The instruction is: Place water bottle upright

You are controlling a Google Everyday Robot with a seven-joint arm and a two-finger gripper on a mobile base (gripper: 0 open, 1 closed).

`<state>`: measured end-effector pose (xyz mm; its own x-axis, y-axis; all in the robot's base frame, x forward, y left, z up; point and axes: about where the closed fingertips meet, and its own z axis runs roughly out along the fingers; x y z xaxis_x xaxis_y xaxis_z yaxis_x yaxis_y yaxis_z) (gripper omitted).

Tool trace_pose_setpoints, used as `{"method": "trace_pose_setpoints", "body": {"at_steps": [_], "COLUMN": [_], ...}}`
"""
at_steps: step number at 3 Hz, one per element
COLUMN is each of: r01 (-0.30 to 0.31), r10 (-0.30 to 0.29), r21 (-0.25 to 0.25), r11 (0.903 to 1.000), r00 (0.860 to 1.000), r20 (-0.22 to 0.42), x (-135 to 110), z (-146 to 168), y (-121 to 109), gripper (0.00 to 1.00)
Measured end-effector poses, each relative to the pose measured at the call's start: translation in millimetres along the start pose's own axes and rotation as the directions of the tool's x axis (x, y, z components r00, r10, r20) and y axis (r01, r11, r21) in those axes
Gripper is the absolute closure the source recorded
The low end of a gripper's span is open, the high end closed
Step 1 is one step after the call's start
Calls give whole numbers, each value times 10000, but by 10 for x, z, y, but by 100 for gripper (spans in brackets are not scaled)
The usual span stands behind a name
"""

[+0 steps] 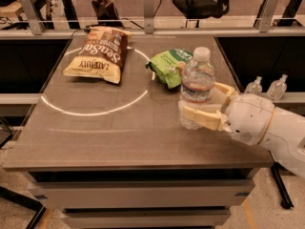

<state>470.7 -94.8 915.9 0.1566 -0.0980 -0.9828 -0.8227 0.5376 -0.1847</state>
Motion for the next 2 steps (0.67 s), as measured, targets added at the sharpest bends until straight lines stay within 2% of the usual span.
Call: {"method": "trace_pose_setpoints", "body": {"at_steps": [2], "r01": [-248], "r10": [250], "r21": [98], "r11": [9996], "r00": [9996], "r20": [-140], "x": [144], "z": [-5], "y": [27], "gripper": [100]}}
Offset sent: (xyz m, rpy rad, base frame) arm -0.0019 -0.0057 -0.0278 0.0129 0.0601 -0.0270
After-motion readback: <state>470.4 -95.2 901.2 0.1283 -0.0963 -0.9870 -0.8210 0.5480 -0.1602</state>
